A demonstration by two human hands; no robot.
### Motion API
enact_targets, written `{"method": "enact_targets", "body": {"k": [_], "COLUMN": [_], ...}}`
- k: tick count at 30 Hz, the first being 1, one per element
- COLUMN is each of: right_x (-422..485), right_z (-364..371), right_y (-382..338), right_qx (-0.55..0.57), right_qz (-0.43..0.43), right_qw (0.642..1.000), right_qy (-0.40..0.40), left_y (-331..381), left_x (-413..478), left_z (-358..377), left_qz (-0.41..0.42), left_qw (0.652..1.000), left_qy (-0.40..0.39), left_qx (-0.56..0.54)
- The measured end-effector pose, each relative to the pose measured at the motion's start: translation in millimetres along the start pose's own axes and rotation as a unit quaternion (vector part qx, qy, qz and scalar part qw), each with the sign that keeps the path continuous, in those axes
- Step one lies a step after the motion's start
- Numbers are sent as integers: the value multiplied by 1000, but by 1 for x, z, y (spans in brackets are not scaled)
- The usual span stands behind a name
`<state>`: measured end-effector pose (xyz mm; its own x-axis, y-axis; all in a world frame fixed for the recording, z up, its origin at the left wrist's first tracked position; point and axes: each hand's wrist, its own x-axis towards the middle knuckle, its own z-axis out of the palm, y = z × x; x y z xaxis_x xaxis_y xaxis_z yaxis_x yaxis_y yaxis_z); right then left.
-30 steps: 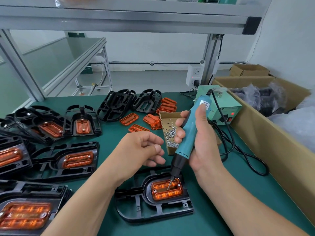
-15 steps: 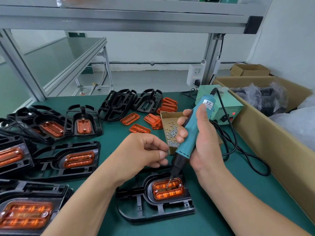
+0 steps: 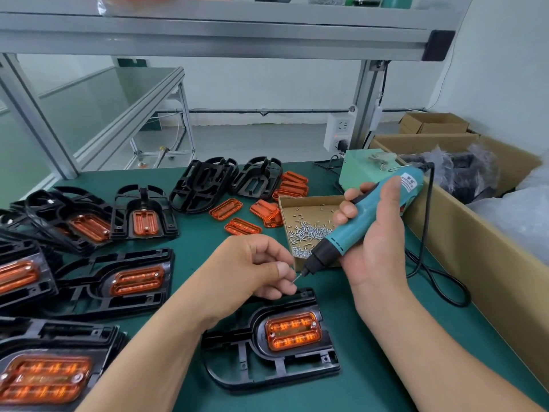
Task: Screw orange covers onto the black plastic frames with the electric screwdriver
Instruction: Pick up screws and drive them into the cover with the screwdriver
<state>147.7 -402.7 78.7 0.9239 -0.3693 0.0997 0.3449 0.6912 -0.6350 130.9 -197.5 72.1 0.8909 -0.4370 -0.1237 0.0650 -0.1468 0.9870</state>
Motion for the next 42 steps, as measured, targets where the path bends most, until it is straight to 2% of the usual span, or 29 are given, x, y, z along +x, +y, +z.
{"method": "enact_targets", "body": {"k": [25,35,42], "right_x": [3,2,4], "right_z": [-1,-1,3], "right_y": [-9,-8,-6], "right_qx": [24,9,-26], "right_qz": [-35,-29,-30], "right_qw": [999,999,999], "right_qy": [17,13,11], "left_y": [-1,-2,-3], "left_x": [0,0,2], "left_z": [0,1,2], "left_qz": [24,27,56], "left_qw": [995,995,983], "left_qy": [-48,-38,7], "left_qx": [80,85,176]}}
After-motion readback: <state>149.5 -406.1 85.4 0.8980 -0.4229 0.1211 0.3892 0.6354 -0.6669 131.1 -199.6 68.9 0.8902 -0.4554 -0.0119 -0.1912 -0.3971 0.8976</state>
